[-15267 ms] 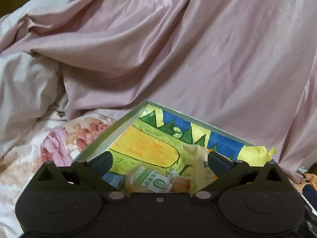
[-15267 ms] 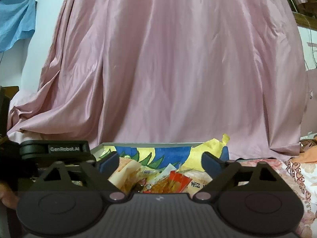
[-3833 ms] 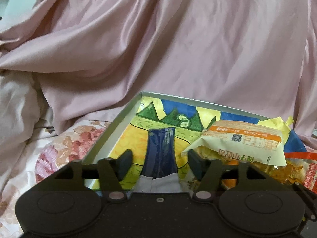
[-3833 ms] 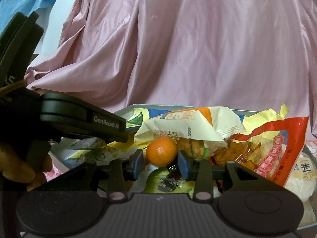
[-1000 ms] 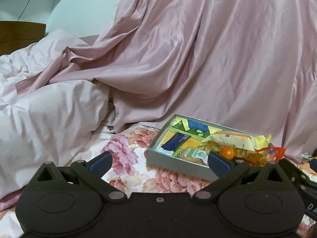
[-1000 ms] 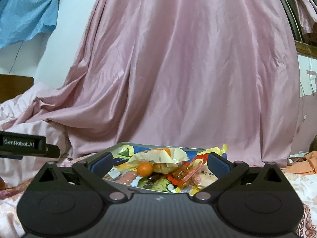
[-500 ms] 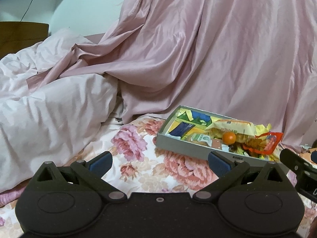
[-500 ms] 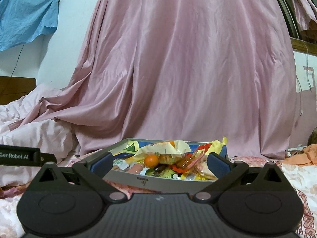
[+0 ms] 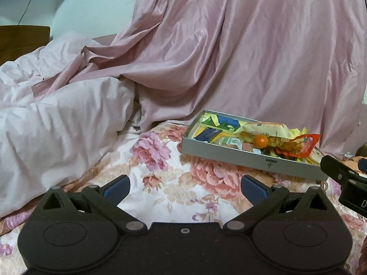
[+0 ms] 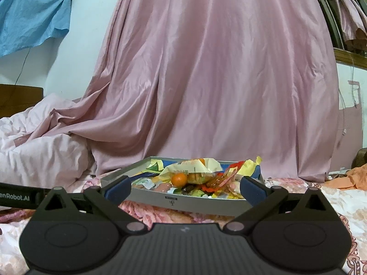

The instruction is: Organize snacks

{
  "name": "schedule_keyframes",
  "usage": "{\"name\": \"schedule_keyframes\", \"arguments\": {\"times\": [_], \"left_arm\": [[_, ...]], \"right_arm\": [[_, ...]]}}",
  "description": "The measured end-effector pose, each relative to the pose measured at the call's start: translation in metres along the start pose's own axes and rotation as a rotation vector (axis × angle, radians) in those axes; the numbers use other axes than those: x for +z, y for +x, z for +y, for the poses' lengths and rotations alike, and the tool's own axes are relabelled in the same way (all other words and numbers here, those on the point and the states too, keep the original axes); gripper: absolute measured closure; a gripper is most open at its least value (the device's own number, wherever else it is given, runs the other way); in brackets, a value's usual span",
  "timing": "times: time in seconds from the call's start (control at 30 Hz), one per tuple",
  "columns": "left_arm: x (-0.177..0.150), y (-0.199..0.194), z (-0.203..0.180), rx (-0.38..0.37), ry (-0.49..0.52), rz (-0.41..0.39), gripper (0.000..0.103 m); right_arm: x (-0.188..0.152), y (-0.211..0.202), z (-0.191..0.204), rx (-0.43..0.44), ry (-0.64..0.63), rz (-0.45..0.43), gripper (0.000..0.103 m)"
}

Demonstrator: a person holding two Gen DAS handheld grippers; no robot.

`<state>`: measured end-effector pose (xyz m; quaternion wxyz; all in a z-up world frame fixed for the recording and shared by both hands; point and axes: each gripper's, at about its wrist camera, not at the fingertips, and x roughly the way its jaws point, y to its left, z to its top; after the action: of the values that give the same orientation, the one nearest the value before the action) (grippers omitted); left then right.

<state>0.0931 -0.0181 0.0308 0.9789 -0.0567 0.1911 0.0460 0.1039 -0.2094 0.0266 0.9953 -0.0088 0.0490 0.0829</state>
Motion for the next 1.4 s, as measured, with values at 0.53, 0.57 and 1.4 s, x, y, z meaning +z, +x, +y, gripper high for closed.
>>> {"name": "schedule_keyframes", "arguments": {"times": [0.53, 0.57, 1.4], "left_arm": [[-0.019, -0.016, 0.018, -0.015, -0.006, -0.005, 0.001], [-0.020, -0.017, 0.019, -0.016, -0.009, -0.003, 0.001], [-0.042, -0.018, 0.036, -0.035, 0.052, -0.004, 0.001]], "right_arm": [[-0.014, -0.028, 0.015, -0.006, -0.005, 0.079, 0.000], [-0.015, -0.029, 0.016, -0.008, -0.002, 0.084, 0.000], [-0.028, -0.039, 0.027, -0.068, 0.014, 0.114, 0.000]]}}
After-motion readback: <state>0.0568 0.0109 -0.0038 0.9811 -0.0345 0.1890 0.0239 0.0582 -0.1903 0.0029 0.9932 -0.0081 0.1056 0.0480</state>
